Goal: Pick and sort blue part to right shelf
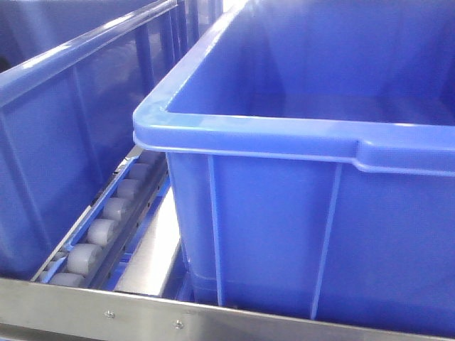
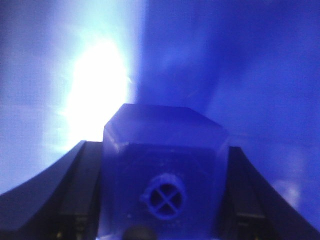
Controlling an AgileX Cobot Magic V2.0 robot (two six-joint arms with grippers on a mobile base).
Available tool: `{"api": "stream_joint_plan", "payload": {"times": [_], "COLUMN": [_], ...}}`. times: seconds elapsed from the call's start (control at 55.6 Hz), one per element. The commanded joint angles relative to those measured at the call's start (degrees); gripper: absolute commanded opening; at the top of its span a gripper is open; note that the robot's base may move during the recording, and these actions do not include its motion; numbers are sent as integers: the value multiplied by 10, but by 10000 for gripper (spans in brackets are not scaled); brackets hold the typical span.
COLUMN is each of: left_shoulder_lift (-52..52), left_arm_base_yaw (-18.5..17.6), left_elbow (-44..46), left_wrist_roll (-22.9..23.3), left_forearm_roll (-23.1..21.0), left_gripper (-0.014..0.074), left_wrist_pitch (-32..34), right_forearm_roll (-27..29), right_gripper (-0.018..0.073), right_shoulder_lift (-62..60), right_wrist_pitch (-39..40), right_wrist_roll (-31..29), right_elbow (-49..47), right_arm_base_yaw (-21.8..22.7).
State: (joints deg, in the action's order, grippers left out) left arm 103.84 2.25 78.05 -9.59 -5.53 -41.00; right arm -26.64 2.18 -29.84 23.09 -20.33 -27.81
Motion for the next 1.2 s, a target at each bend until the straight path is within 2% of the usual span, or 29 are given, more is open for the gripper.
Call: {"api": "stream_joint_plan", "payload": {"times": [0.0,0.09,0.162,0.36,0.503,0.629,0.791,1.187], "left_shoulder_lift": [-25,-28,-30,-68,-140,-237,-398,-821], "left_arm_base_yaw": [0,0,0,0,0,0,0,0], "left_elbow": [34,47,60,68,58,6,-123,-403], "left_wrist_roll": [-1,-1,-1,-1,-1,-1,-1,-1], "left_forearm_roll": [-3,-2,-1,-1,-9,-19,-25,-26], "left_gripper": [414,531,578,586,581,500,360,183], "left_wrist_pitch": [15,7,-8,-47,-75,-52,2,110], "right_forearm_roll": [-16,-16,-16,-16,-16,-16,-16,-15], "right_gripper": [123,123,123,123,123,123,123,123], "right_shoulder_lift": [12,12,12,12,12,12,12,13], "right_wrist_pitch": [42,42,42,42,42,42,42,38], "right_wrist_roll": [-5,-5,-5,-5,-5,-5,-5,-5], "right_elbow": [-17,-17,-17,-17,-17,-17,-17,-35], "right_arm_base_yaw": [1,1,1,1,1,1,1,1]}}
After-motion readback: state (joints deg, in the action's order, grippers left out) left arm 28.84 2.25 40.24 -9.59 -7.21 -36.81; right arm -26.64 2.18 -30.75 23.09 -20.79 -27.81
